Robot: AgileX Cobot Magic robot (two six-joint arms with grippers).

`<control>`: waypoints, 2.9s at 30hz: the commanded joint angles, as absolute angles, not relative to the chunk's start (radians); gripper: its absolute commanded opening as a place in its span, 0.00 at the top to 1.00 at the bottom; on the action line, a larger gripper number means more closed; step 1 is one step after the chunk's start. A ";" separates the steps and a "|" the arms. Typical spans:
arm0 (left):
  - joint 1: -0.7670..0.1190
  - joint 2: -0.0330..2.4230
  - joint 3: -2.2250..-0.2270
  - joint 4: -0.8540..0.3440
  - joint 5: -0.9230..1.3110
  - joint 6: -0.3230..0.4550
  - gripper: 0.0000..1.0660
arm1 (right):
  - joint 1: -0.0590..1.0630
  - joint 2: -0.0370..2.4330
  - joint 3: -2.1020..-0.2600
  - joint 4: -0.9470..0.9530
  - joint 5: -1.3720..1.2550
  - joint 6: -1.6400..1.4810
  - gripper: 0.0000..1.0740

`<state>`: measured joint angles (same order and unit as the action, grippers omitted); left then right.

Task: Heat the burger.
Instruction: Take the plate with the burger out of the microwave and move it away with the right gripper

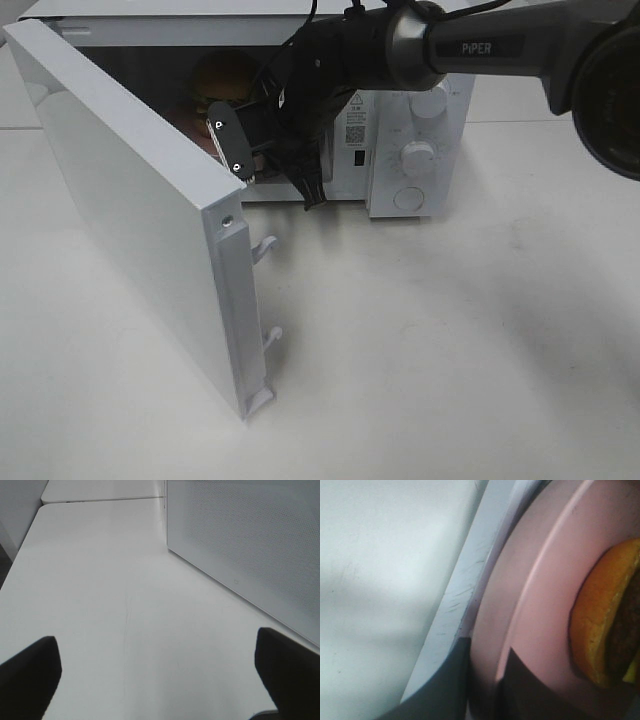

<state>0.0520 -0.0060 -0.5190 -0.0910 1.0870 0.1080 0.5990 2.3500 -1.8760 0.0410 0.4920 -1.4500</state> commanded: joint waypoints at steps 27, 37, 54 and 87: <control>0.051 -0.021 -0.517 -0.095 1.075 0.104 0.08 | 0.602 2.147 -1.606 0.113 0.457 -1.698 1.00; 0.051 -0.021 -0.517 -0.095 1.075 0.104 0.08 | 0.583 2.074 -1.546 0.154 0.436 -1.773 1.00; 0.051 -0.021 -0.517 -0.095 1.075 0.104 0.08 | 0.584 1.892 -1.329 0.204 0.369 -1.874 1.00; 0.051 -0.021 -0.517 -0.095 1.075 0.104 0.08 | 0.609 1.507 -0.896 0.254 0.200 -1.883 1.00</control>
<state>0.0520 -0.0060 -0.5190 -0.0910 1.0870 0.1080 0.6060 1.5640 -0.9090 0.2240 0.2820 -1.8930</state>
